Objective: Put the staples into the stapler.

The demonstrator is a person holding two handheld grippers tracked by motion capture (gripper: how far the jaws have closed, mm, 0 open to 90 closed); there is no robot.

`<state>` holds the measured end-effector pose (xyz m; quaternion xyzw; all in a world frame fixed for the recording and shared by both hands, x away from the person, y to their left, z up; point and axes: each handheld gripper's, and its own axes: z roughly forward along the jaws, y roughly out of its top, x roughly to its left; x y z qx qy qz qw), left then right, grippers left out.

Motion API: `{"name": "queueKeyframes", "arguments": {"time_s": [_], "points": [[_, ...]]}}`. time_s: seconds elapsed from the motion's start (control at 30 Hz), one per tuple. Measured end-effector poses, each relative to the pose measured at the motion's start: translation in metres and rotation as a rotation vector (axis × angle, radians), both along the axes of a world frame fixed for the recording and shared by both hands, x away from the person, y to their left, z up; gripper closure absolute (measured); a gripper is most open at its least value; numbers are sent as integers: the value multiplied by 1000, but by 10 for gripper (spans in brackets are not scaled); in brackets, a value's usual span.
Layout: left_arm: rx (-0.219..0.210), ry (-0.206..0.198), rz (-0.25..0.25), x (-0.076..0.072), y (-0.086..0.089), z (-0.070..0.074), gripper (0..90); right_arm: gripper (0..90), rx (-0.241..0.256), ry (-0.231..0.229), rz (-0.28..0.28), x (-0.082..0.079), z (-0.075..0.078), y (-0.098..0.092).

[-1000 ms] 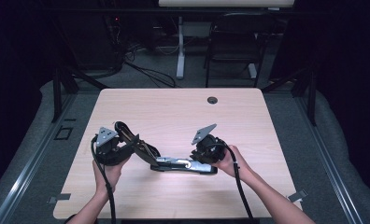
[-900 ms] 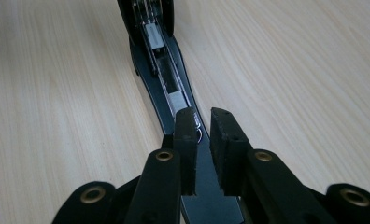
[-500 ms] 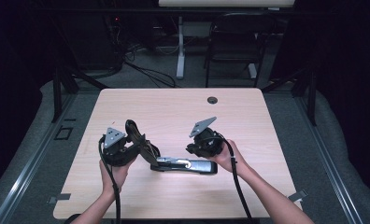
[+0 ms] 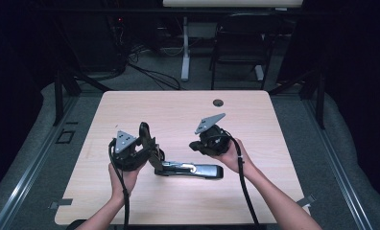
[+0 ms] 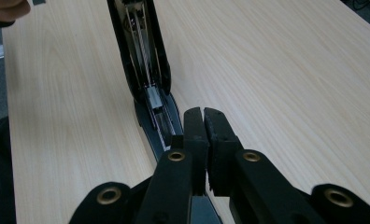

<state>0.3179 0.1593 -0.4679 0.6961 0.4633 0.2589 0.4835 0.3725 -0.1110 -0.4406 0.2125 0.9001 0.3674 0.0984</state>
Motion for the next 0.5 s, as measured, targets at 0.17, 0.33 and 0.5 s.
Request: {"name": "queueKeyframes", "arguments": {"time_s": [0.17,0.33,0.5], "points": [[7,-2,6,-1,-2,0,611,892,18,-1,-3,3,4,2],[11,-11,1,-1,-7,0,605,900,28,-2,-6,3,7,6],[20,-19,-3,-1,-12,0,600,900,19,0,2,6,8,8]]}}
